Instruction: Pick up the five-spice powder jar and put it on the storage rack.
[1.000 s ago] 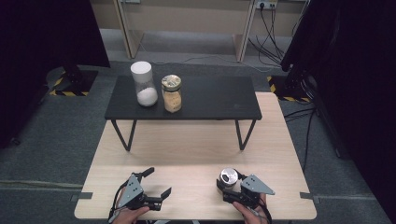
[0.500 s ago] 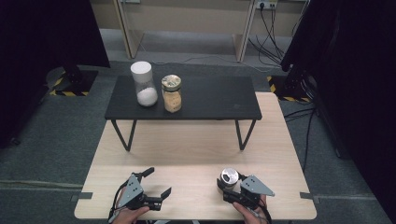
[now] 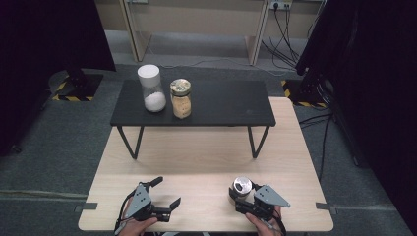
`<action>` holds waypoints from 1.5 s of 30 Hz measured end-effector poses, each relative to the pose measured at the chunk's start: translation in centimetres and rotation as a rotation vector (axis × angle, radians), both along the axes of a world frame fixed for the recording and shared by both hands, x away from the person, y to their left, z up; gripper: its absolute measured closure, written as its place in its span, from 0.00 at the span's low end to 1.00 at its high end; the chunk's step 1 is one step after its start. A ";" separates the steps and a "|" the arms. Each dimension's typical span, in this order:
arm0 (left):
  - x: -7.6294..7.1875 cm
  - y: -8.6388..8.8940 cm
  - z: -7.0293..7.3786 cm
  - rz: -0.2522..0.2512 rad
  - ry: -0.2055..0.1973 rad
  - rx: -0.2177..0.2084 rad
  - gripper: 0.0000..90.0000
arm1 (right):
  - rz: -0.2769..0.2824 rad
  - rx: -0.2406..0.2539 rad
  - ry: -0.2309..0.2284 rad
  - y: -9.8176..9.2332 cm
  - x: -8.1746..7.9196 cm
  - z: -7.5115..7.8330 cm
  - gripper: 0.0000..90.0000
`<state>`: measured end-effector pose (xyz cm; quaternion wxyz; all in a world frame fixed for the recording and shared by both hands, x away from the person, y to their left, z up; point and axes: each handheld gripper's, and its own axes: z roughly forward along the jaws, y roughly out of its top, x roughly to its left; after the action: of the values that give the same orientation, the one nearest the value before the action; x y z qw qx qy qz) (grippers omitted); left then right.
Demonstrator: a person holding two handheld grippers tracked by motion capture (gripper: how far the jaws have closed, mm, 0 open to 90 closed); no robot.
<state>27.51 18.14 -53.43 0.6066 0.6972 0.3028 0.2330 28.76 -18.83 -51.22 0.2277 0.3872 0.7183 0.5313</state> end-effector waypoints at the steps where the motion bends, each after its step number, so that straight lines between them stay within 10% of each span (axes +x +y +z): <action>1: 0.0 0.0 0.0 0.000 0.000 0.001 0.03 | 0.000 0.000 0.001 0.0 0.0 0.0 0.34; 45: 0.1 0.1 0.0 0.014 0.021 -0.003 0.04 | -0.001 0.009 -0.039 -0.2 -0.1 1.7 0.34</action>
<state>27.66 18.28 -53.41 0.6030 0.6964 0.3144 0.2293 28.63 -19.01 -49.47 0.2404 0.3782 0.7111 0.5418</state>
